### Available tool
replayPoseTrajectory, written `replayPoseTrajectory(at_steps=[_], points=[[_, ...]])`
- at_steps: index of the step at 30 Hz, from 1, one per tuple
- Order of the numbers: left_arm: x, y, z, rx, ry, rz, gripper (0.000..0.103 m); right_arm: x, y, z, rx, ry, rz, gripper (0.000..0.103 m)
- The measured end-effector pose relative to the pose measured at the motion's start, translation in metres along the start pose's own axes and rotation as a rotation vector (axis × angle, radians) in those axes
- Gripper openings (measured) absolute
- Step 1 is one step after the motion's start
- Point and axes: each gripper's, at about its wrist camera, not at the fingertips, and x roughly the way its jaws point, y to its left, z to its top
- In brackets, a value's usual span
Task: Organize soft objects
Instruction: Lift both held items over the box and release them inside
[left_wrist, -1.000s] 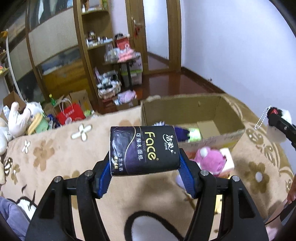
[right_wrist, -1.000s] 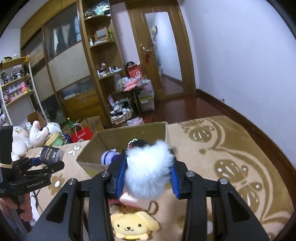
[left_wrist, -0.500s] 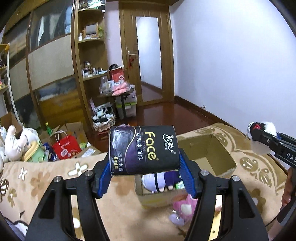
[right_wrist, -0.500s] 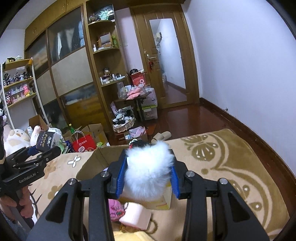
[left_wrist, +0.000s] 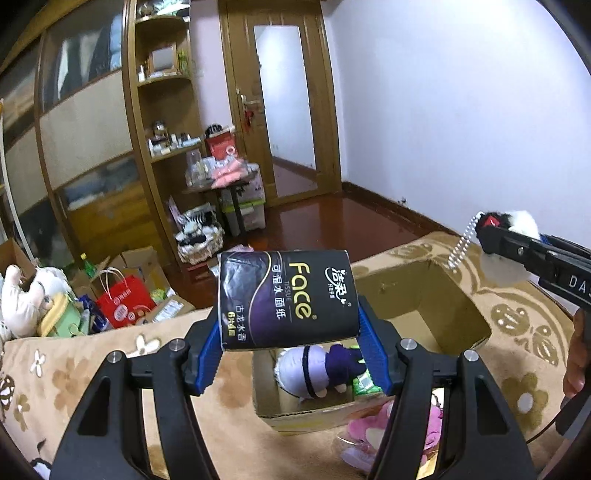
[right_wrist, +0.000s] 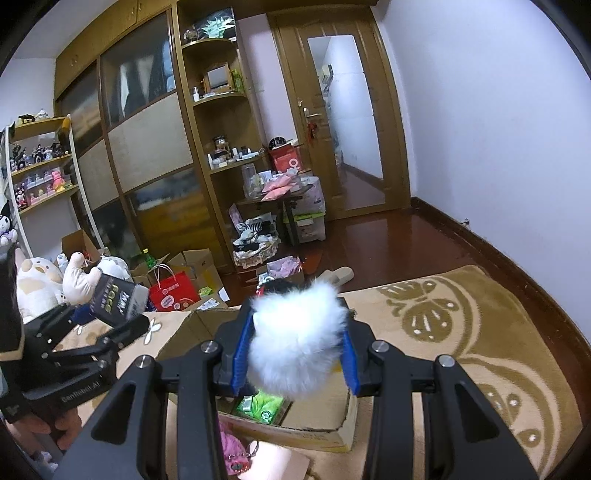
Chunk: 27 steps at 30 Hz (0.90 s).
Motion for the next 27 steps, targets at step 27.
replayPoseTrajectory(at_steps=[27], points=[[0.058, -0.002, -0.032, -0.002, 0.152, -0.042, 0.065, 0.067, -0.007, -0.046, 0.032, 0.166, 0.053, 0.045]])
